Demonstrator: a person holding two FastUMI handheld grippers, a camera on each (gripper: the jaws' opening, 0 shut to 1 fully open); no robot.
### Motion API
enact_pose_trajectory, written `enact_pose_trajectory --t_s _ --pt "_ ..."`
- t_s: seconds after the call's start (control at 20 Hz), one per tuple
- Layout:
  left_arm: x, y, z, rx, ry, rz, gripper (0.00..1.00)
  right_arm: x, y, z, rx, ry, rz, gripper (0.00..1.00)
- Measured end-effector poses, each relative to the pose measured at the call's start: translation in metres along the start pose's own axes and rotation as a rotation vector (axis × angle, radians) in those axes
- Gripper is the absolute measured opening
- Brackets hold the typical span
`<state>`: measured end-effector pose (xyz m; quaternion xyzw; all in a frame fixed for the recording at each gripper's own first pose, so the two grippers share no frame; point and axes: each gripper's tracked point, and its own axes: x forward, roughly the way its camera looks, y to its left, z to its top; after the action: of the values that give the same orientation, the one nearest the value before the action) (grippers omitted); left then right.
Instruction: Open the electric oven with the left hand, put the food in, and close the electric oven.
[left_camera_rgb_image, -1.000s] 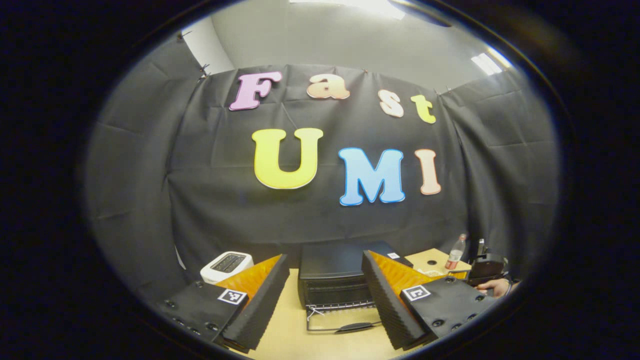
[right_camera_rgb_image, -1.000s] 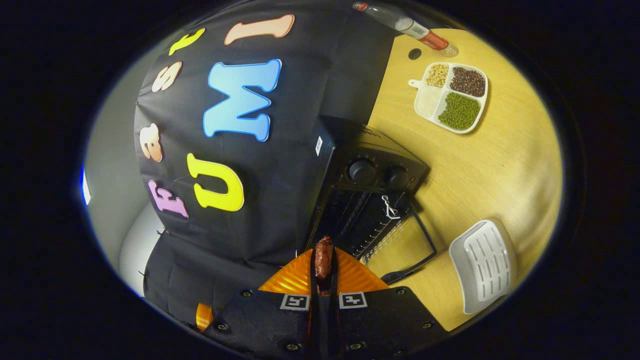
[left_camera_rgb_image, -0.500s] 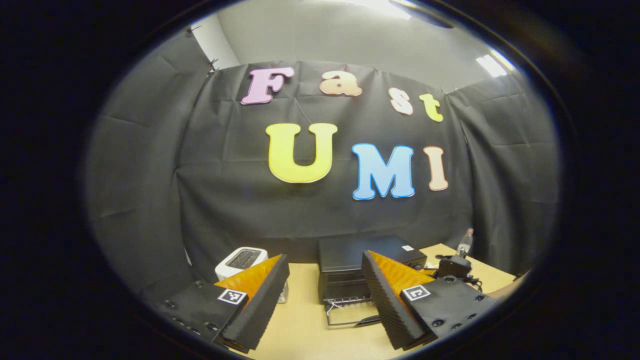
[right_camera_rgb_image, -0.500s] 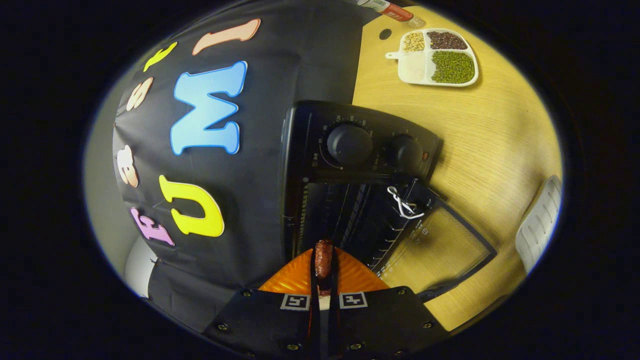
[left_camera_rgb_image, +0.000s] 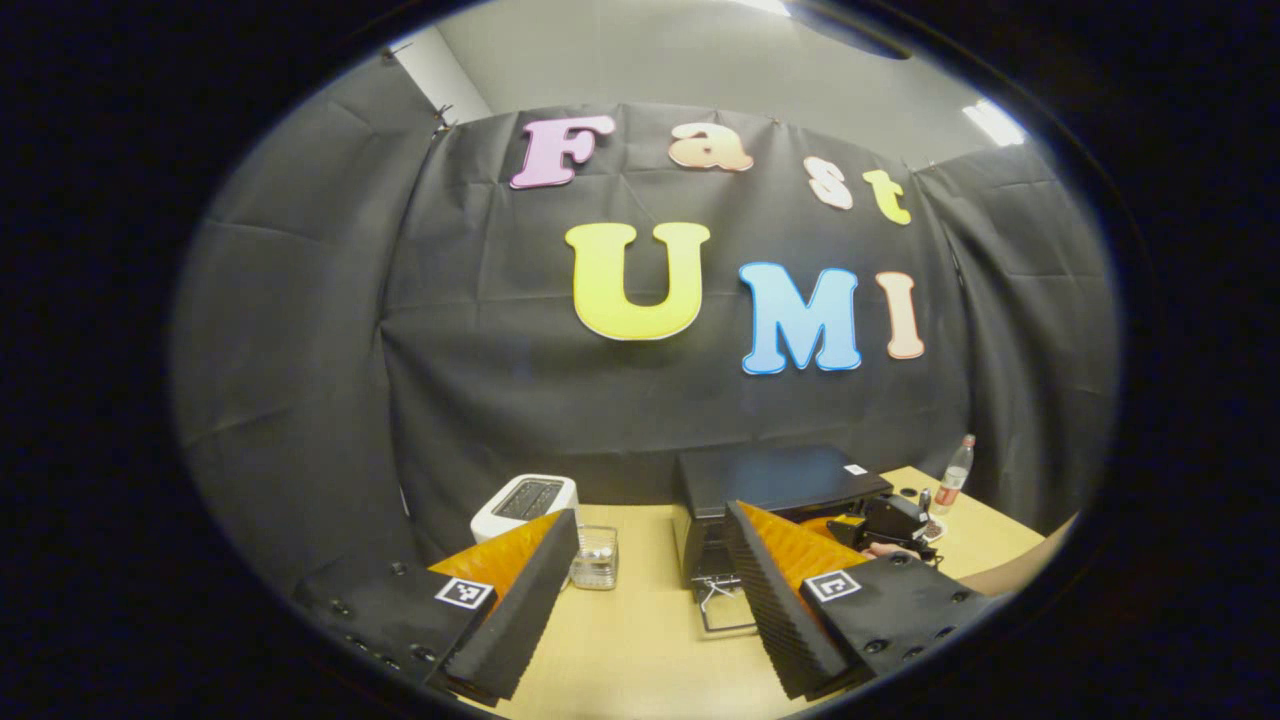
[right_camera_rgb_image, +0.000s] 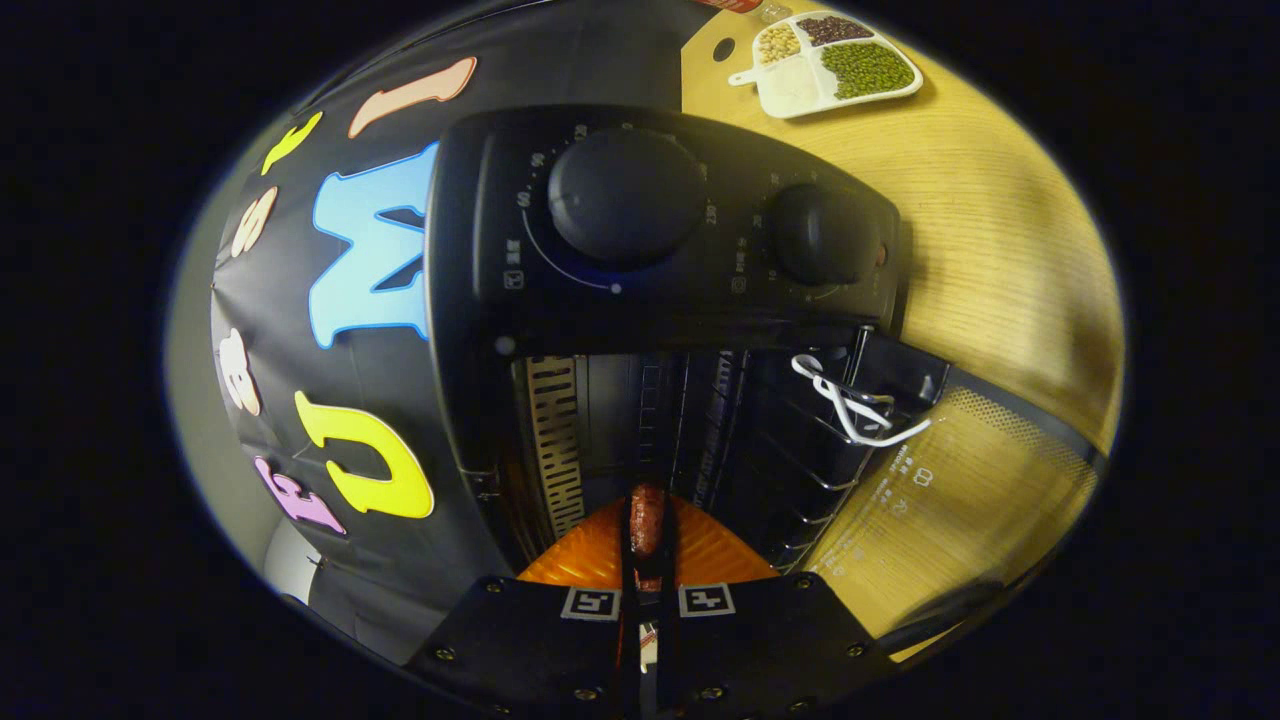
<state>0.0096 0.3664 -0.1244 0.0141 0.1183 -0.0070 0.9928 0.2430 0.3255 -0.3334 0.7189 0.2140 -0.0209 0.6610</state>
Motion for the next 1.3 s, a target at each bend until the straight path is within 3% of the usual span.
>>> enact_pose_trajectory --t_s 0.15,0.4,0.55,0.7,0.75,0.8,1.05,1.25,1.3 --pt "0.007 0.004 -0.004 -0.008 0.011 0.006 0.98 0.013 -0.003 0.001 0.012 -0.033 -0.002 0.07" --pt "0.018 0.003 -0.005 -0.002 0.014 -0.008 0.97 0.025 -0.008 0.0 -0.088 -0.065 -0.051 0.07" --pt "0.025 -0.002 -0.002 -0.02 0.006 -0.02 1.0 0.021 -0.022 0.007 -0.207 -0.067 -0.149 0.15" --pt "0.034 -0.006 -0.005 -0.024 0.003 -0.022 0.97 0.01 -0.025 0.017 -0.31 -0.084 -0.231 0.27" --pt "0.035 -0.01 -0.004 -0.031 0.005 -0.027 0.92 0.008 -0.026 0.02 -0.342 -0.082 -0.24 0.29" --pt "0.037 -0.012 -0.006 -0.035 0.005 -0.032 0.97 0.004 -0.024 0.022 -0.373 -0.075 -0.251 0.32" --pt "0.044 -0.029 -0.009 -0.033 0.012 -0.059 0.97 -0.022 -0.03 0.032 -0.582 -0.069 -0.308 0.33" --pt "0.045 -0.045 -0.007 -0.027 0.012 -0.082 0.97 -0.021 -0.03 0.041 -0.658 -0.058 -0.331 0.49" --pt "0.045 -0.05 -0.007 -0.025 0.011 -0.086 0.97 -0.026 -0.026 0.042 -0.676 -0.047 -0.337 0.63"
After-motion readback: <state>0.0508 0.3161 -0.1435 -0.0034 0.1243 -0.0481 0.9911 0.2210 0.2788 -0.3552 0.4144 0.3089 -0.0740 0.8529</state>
